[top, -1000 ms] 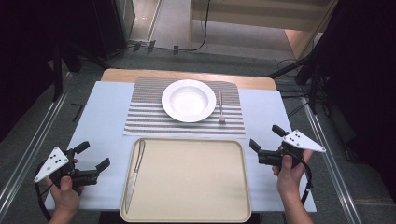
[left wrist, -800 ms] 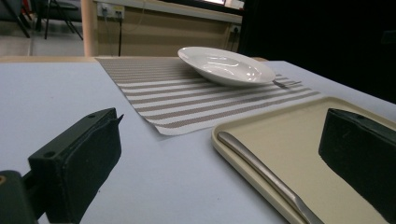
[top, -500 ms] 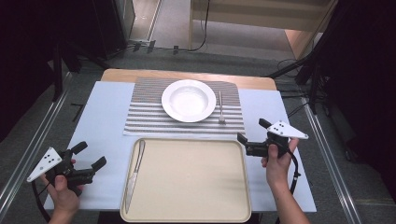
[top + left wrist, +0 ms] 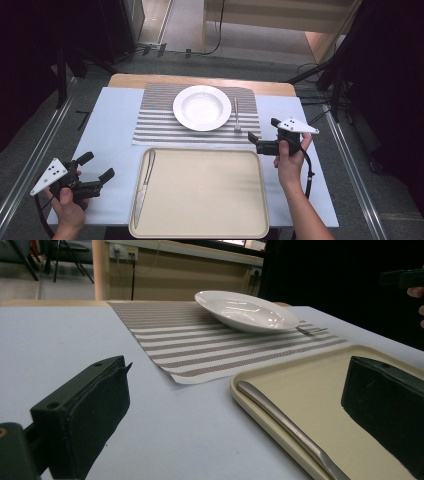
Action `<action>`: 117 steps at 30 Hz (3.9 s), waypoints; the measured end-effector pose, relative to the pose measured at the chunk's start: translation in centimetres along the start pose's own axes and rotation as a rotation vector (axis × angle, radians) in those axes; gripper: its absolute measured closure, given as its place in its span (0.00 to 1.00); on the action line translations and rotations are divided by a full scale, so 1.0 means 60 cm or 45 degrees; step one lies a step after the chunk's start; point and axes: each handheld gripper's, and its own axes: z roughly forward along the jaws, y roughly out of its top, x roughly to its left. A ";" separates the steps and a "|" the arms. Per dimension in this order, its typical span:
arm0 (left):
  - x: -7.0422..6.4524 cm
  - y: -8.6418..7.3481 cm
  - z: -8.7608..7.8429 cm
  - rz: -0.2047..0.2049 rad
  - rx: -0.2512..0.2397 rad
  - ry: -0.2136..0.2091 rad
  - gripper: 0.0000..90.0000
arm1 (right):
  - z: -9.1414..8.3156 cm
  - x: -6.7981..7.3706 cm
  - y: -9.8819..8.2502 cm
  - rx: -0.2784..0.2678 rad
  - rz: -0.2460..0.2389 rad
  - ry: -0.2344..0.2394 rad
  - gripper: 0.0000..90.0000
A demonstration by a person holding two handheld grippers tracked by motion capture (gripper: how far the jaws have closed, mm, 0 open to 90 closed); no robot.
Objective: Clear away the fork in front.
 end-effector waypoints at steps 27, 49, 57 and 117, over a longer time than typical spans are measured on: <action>-0.002 -0.001 0.003 0.026 0.019 0.000 0.00 | 0.096 -0.049 0.058 0.168 0.105 0.027 0.00; -0.002 -0.001 0.003 0.024 0.017 -0.011 0.00 | 0.214 -0.065 0.076 0.555 0.222 -0.086 0.52; -0.002 -0.001 0.003 0.025 0.019 -0.021 0.00 | 0.257 -0.057 0.080 0.735 0.123 -0.153 0.69; -0.002 -0.001 0.006 0.029 0.028 -0.031 0.00 | 0.324 -0.076 0.076 1.104 0.132 -0.250 0.80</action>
